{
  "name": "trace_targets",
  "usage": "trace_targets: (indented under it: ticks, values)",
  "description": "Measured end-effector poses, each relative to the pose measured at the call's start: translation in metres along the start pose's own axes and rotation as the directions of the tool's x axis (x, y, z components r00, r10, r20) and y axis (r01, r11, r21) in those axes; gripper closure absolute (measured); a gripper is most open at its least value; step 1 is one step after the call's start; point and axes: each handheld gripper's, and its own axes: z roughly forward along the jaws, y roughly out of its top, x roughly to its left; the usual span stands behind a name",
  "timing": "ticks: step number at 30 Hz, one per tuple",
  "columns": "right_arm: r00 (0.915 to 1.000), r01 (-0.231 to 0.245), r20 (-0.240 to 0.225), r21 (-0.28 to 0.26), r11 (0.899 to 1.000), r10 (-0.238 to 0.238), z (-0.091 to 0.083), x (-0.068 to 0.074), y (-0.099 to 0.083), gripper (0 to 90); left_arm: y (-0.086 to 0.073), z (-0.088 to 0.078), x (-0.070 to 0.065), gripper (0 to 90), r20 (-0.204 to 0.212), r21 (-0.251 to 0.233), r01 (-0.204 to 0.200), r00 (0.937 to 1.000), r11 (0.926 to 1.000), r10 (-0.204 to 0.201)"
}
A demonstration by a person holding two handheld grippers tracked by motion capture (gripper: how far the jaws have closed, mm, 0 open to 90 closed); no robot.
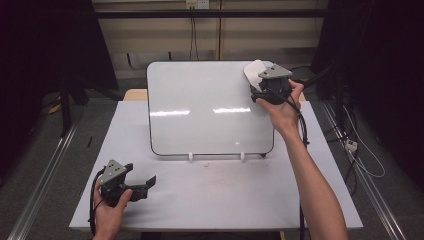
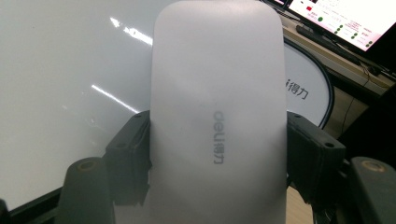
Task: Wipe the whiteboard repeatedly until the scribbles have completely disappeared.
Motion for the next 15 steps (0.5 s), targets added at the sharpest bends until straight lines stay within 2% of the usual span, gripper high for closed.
trace_targets:
  ticks: [7,11,15]
  values:
    - [0.9991,-0.035,0.025,0.014,0.999,0.035,-0.001,0.001,-0.003,31.4,0.0,-0.003,0.001,4.7,-0.006,0.002,-0.004,1.0,1.0,0.004]
    - [0.999,-0.033,0.03,0.024,0.999,0.033,-0.003,0.004,-0.008,31.4,-0.001,-0.002,0.0,4.7,-0.003,-0.004,0.003,1.0,1.0,-0.003]
    - [0.9995,-0.024,0.023,0.022,0.999,0.023,-0.005,0.011,-0.021,31.5,0.0,0.0,-0.003,4.7,-0.002,0.0,-0.007,1.0,1.0,0.007]
